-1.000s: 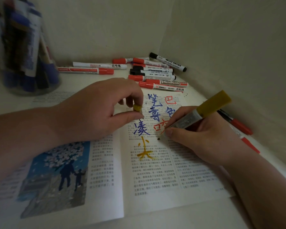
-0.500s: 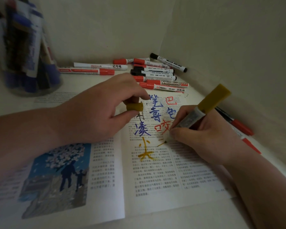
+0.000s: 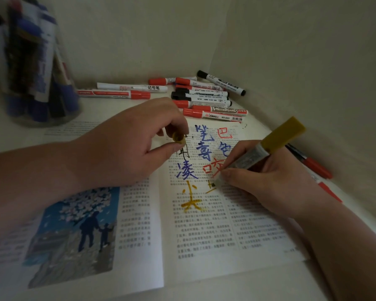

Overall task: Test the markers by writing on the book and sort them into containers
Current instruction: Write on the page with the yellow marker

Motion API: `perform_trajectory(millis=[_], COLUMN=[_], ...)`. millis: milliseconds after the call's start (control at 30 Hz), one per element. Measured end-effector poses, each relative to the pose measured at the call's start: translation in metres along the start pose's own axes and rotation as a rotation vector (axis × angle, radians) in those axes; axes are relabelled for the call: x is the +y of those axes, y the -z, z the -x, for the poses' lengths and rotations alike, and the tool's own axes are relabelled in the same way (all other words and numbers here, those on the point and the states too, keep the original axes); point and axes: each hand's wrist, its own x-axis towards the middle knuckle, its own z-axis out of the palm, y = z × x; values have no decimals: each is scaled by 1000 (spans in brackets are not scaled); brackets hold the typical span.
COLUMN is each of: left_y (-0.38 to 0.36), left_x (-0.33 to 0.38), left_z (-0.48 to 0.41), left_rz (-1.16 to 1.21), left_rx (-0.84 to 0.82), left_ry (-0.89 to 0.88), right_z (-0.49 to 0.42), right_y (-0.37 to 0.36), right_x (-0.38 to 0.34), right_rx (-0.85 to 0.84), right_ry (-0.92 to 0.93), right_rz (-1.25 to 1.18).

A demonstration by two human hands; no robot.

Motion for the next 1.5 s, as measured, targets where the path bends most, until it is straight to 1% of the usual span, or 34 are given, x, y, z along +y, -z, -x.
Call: perform_trajectory(millis=[67, 167, 267, 400, 467, 533, 600, 667, 767, 867, 1000, 1133, 1300, 1400, 1500], left_y=[0, 1, 1, 0, 0, -1, -1, -2, -1, 0, 0, 1, 4, 2, 1], left_x=[1, 2, 3, 2, 2, 1, 0, -1, -2, -1, 3, 4, 6, 3, 2], left_z=[0, 1, 1, 1, 1, 1, 1, 1, 1, 1, 1, 2, 2, 1, 2], left_rz=[6, 17, 23, 19, 25, 31, 25, 17, 25, 32, 41, 55, 44, -2, 2], left_rx=[-4, -12, -18, -23, -20, -8, 0, 1, 0, -2, 6, 10, 28, 25, 69], left_ry=[11, 23, 39, 31, 28, 23, 9, -6, -24, -19, 8, 40, 5, -15, 23], right_z=[3, 5, 4, 3, 3, 3, 4, 5, 6, 5, 3, 1, -1, 1, 0], right_y=[0, 1, 1, 1, 2, 2, 2, 1, 1, 0, 1, 4, 3, 2, 4], right_x=[-2, -4, -4, -4, -6, -9, -11, -11, -10, -10, -8, -6, -2, -3, -4], right_rx=[-65, -158, -130, -70, -98, -162, -211, -219, -195, -166, -56, 52, 56, 3, 11], right_ry=[15, 44, 50, 11, 32, 82, 88, 88, 92, 83, 80, 57, 27, 15, 21], right_rz=[-52, -53, -64, -40, -34, -36, -44, -73, -82, -7, 45, -9, 58, 45, 53])
